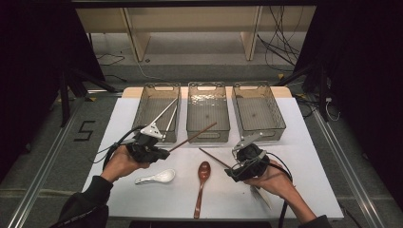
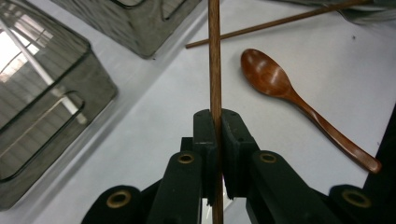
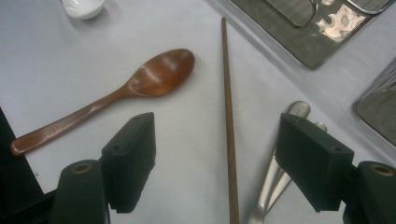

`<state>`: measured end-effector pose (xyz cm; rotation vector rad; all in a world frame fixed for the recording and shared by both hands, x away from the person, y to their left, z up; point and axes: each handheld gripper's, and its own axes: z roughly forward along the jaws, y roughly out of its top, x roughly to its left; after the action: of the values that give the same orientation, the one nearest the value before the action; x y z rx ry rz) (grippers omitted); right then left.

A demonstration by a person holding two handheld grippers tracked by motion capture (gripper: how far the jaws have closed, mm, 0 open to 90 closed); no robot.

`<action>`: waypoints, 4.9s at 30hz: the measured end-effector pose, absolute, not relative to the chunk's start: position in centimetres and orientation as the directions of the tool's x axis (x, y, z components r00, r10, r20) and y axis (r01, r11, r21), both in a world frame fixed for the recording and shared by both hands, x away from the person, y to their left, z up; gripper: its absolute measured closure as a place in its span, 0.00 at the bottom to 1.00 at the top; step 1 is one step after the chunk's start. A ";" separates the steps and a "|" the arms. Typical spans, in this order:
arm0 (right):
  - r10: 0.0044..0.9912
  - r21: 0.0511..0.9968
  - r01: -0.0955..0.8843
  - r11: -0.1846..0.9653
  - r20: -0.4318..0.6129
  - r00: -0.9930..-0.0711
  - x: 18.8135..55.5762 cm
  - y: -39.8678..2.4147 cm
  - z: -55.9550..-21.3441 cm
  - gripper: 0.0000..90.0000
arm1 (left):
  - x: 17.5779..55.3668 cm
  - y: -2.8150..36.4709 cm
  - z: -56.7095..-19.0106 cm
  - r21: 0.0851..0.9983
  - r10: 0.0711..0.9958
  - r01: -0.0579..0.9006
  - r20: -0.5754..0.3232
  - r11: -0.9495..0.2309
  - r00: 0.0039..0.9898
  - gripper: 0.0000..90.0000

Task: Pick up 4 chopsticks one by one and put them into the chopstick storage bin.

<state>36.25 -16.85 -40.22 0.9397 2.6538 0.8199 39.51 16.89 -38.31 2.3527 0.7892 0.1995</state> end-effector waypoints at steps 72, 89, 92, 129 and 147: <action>0.632 0.562 0.532 0.634 0.020 -0.775 35.6 -17.7 -40.6 0.32 | 53.3 22.5 -38.9 0.627 0.894 0.713 -0.059 -0.312 0.444 0.94; 0.636 0.561 0.536 0.631 0.022 -0.771 35.6 -17.8 -40.5 0.32 | 51.8 21.1 -38.3 0.657 0.880 0.704 -0.130 -0.269 0.457 0.45; 0.635 0.559 0.537 0.632 0.023 -0.772 35.6 -17.8 -40.4 0.32 | 50.9 20.7 -37.8 0.666 0.864 0.694 -0.145 -0.274 0.481 0.35; 0.648 0.470 0.582 0.663 0.028 -0.761 37.5 -17.4 -41.9 0.32 | 39.1 18.3 -37.3 0.751 0.678 0.557 -0.204 -0.355 0.707 0.17; 0.635 0.343 0.605 0.718 0.032 -0.772 38.5 -17.1 -43.3 0.61 | 36.3 18.0 -38.2 0.764 0.660 0.524 -0.176 -0.376 0.730 0.17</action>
<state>38.46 -17.11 -43.30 1.0239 2.8295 0.5182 36.33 18.02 -38.21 2.0612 0.8954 0.1982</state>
